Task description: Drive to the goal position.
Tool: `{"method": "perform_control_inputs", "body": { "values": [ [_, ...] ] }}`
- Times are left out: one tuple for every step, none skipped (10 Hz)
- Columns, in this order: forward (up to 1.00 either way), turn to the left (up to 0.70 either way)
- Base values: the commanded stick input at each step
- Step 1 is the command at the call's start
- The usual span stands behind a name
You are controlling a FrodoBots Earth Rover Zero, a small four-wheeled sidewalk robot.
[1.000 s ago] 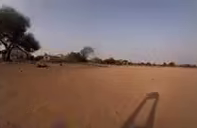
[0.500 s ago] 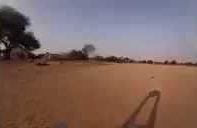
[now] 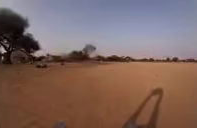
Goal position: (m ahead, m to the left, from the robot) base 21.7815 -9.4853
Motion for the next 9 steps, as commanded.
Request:
{"method": "perform_control_inputs", "body": {
  "values": [
    [0.65, -0.26],
    [0.65, -0.07],
    [0.65, 0.00],
    [0.65, 0.00],
    [0.65, 0.00],
    [0.65, 0.00],
    [0.65, 0.00],
    [0.65, 0.00],
    [0.65, 0.00]
  ]
}}
